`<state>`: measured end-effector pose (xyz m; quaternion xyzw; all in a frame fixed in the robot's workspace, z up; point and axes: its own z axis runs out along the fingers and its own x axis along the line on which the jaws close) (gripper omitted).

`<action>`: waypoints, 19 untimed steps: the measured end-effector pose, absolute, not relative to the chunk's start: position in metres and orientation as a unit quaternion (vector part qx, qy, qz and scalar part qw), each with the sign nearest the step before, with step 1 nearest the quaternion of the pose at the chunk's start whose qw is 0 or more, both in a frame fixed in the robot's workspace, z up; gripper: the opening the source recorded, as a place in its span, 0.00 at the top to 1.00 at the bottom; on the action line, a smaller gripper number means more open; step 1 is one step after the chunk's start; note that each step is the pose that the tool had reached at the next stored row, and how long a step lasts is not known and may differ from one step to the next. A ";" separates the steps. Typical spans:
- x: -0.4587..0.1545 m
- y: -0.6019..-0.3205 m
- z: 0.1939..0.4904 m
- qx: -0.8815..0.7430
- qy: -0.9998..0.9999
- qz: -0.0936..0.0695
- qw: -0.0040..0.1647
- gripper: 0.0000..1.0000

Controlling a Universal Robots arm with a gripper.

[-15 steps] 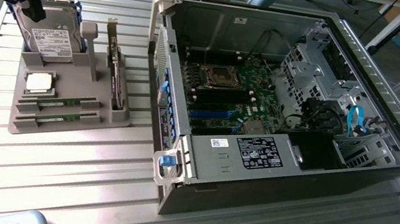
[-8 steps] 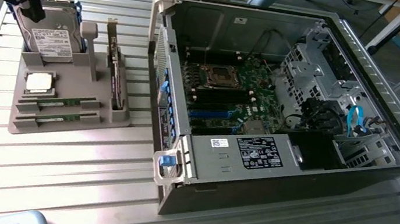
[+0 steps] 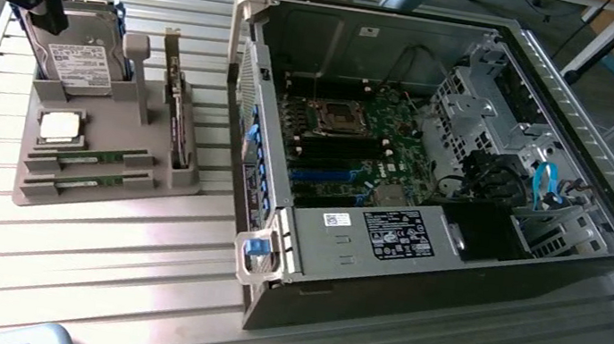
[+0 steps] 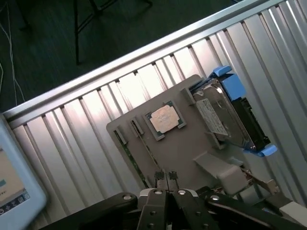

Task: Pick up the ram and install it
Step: 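Pick up the ram and move it above insertion slot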

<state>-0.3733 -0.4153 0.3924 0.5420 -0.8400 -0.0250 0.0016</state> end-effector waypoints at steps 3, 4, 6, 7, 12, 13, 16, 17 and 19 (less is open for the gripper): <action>-0.373 -0.415 0.392 0.572 -0.820 -0.025 0.002 0.90; -0.373 -0.415 0.392 0.588 -0.809 -0.025 0.003 0.90; -0.373 -0.415 0.392 0.605 -0.796 -0.025 0.003 0.90; -0.373 -0.415 0.392 0.613 -0.790 -0.025 0.004 0.90; -0.373 -0.415 0.392 0.646 -0.763 -0.025 0.005 0.90; -0.373 -0.415 0.392 0.652 -0.758 -0.025 0.005 0.90; -0.373 -0.415 0.392 0.670 -0.742 -0.024 0.006 0.90; -0.373 -0.415 0.392 0.676 -0.737 -0.024 0.006 0.90; -0.373 -0.415 0.392 0.687 -0.726 -0.024 0.006 0.90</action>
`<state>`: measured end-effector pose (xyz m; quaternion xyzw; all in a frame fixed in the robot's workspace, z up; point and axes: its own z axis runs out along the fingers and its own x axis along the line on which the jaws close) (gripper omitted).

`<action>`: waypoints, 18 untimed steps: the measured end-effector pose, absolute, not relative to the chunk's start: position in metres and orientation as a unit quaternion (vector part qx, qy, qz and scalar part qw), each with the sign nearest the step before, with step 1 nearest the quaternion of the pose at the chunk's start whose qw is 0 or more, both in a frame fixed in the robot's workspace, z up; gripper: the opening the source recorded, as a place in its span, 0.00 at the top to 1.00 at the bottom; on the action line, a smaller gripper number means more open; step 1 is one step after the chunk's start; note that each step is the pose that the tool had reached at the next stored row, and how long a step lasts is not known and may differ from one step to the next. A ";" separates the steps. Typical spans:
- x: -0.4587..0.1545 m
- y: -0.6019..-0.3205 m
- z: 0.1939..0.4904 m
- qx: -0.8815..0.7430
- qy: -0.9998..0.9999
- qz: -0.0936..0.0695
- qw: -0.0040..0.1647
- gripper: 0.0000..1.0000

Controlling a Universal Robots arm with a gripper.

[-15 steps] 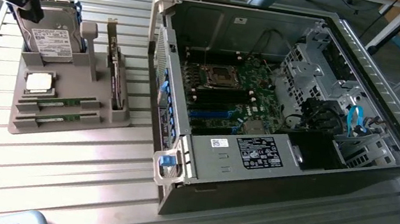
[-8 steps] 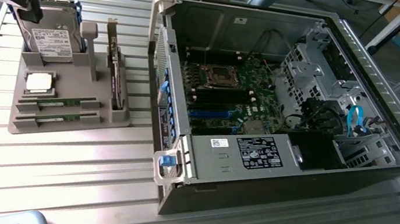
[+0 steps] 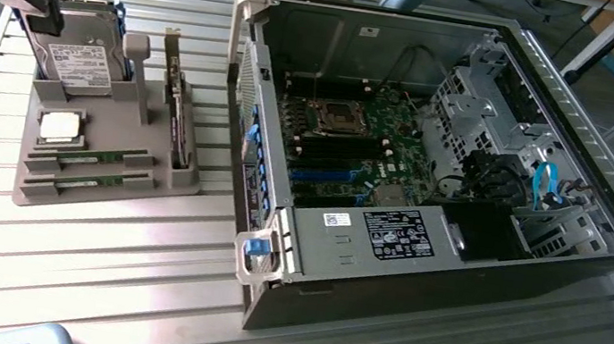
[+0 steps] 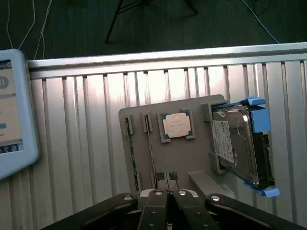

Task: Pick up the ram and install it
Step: 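Pick up the ram and move it above insertion slot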

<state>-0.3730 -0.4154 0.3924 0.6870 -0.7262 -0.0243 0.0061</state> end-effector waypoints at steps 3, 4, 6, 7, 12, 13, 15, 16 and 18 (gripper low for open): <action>-0.373 -0.415 0.392 0.710 -0.704 -0.024 0.007 0.90; -0.373 -0.415 0.392 0.716 -0.697 -0.024 0.007 0.90; -0.373 -0.415 0.392 0.722 -0.691 -0.024 0.007 0.90; -0.373 -0.415 0.392 0.723 -0.691 -0.024 0.007 0.90; -0.373 -0.415 0.392 0.723 -0.691 -0.024 0.007 0.90; -0.373 -0.415 0.392 0.723 -0.691 -0.024 0.007 0.90; -0.373 -0.415 0.392 0.724 -0.690 -0.024 0.007 0.90; -0.373 -0.415 0.392 0.724 -0.689 -0.024 0.007 0.90; -0.373 -0.415 0.392 0.725 -0.688 -0.024 0.007 0.90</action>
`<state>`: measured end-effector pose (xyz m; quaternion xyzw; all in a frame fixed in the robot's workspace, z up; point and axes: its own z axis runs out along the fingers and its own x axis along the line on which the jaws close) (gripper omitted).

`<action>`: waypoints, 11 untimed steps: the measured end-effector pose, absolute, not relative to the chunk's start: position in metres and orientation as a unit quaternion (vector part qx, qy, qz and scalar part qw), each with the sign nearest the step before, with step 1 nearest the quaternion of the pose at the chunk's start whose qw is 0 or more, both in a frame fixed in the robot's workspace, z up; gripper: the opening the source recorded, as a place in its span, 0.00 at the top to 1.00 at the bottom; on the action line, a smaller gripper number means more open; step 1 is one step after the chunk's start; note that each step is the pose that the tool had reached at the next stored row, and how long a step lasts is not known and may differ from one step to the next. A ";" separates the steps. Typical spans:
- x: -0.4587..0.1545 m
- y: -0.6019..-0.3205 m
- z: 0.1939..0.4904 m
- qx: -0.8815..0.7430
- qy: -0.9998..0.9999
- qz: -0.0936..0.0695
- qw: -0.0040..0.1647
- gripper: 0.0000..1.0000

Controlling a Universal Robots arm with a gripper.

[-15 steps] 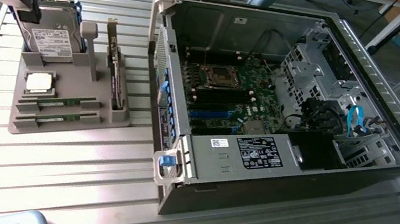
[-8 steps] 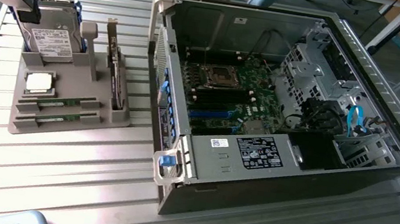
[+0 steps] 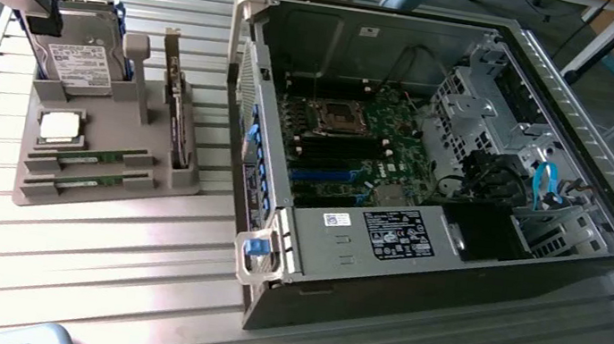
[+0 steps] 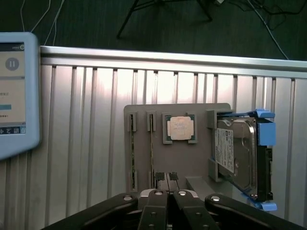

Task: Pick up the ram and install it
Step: 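Pick up the ram and move it above insertion slot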

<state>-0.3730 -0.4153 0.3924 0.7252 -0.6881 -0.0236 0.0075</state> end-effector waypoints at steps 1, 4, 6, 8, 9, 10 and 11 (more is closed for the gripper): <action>-0.373 -0.415 0.392 0.726 -0.688 -0.024 0.007 0.90; -0.373 -0.415 0.392 0.727 -0.686 -0.023 0.007 0.90; -0.373 -0.415 0.392 0.728 -0.685 -0.023 0.007 0.90; -0.373 -0.415 0.392 0.730 -0.683 -0.023 0.007 0.90; -0.373 -0.415 0.392 0.731 -0.682 -0.023 0.007 0.90; -0.373 -0.415 0.392 0.733 -0.680 -0.023 0.007 0.90; -0.373 -0.415 0.392 0.734 -0.678 -0.023 0.007 0.90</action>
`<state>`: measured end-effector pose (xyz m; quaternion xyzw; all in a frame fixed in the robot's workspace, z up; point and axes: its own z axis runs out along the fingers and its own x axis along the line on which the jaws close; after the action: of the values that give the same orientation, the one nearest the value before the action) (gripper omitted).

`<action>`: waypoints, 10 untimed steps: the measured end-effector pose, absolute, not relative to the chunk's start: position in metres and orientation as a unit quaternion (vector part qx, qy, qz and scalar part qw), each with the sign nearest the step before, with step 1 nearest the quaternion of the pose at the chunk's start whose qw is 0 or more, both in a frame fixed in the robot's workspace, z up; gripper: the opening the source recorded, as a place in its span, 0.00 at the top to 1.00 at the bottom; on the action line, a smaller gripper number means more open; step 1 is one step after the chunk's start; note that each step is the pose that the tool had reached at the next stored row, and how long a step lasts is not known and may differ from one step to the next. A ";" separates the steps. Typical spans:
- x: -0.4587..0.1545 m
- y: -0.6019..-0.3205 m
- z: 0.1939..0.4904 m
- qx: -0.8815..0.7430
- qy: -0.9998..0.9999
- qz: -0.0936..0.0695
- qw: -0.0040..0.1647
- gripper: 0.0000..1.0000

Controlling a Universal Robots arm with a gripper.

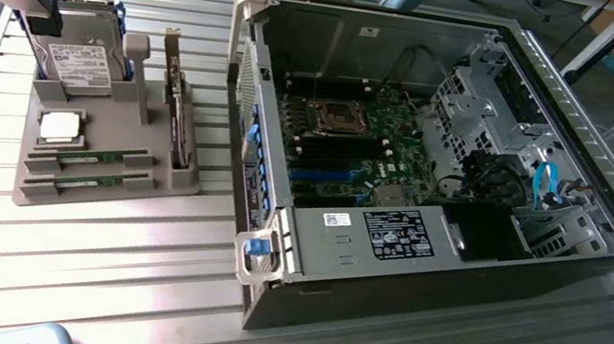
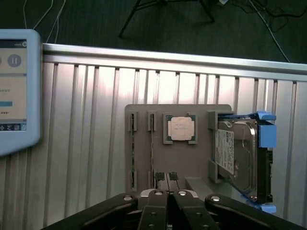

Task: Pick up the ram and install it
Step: 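Pick up the ram and move it above insertion slot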

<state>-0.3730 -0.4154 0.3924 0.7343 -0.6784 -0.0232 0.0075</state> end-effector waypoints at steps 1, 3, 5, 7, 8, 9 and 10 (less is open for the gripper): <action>-0.373 -0.415 0.392 0.736 -0.677 -0.023 0.008 0.90; -0.373 -0.415 0.392 0.736 -0.676 -0.023 0.008 0.90; -0.373 -0.415 0.392 0.736 -0.676 -0.023 0.008 0.90; -0.373 -0.415 0.392 0.736 -0.676 -0.022 0.007 0.90; -0.373 -0.415 0.392 0.736 -0.676 -0.022 0.006 0.90; -0.373 -0.415 0.392 0.736 -0.676 -0.021 0.005 0.90; -0.373 -0.415 0.392 0.737 -0.676 -0.020 0.005 0.90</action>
<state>-0.3730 -0.4154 0.3923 0.7367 -0.6760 -0.0198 0.0045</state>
